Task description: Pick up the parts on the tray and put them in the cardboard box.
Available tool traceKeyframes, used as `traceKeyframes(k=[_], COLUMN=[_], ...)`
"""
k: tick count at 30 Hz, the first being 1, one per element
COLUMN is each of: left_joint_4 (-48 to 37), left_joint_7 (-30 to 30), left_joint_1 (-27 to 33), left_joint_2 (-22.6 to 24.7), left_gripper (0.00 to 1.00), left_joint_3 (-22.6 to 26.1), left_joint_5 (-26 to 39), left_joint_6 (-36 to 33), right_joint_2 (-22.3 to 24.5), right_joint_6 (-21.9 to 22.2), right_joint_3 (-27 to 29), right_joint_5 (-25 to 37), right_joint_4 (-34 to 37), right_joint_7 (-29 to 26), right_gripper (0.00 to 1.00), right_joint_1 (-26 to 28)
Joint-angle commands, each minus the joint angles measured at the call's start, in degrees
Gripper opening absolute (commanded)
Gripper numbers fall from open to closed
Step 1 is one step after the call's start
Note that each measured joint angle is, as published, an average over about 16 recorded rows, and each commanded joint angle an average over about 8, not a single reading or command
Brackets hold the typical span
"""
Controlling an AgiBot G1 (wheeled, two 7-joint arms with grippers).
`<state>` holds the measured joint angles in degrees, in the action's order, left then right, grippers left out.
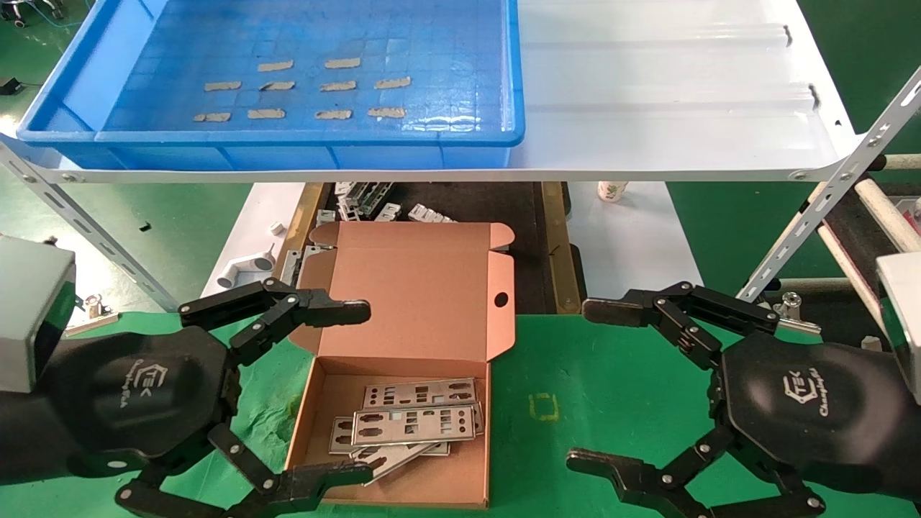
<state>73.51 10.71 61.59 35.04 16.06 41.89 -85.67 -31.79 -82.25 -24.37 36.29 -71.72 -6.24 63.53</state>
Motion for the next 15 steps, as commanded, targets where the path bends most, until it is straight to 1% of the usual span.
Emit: traceKeyframes(k=[1, 15], left_joint_4=[0.00, 0.00], left_joint_7=[0.00, 0.00], left_joint_1=[0.00, 0.00], left_joint_2=[0.00, 0.00], left_gripper=[1.00, 1.00], left_joint_3=[0.00, 0.00], left_joint_5=[0.00, 0.00], left_joint_6=[0.00, 0.00], right_joint_2=[0.00, 0.00], right_joint_6=[0.00, 0.00], right_joint_3=[0.00, 0.00], right_joint_5=[0.00, 0.00], right_joint_4=[0.00, 0.00], right_joint_7=[0.00, 0.00], right_gripper=[1.00, 1.00], right_joint_1=[0.00, 0.00])
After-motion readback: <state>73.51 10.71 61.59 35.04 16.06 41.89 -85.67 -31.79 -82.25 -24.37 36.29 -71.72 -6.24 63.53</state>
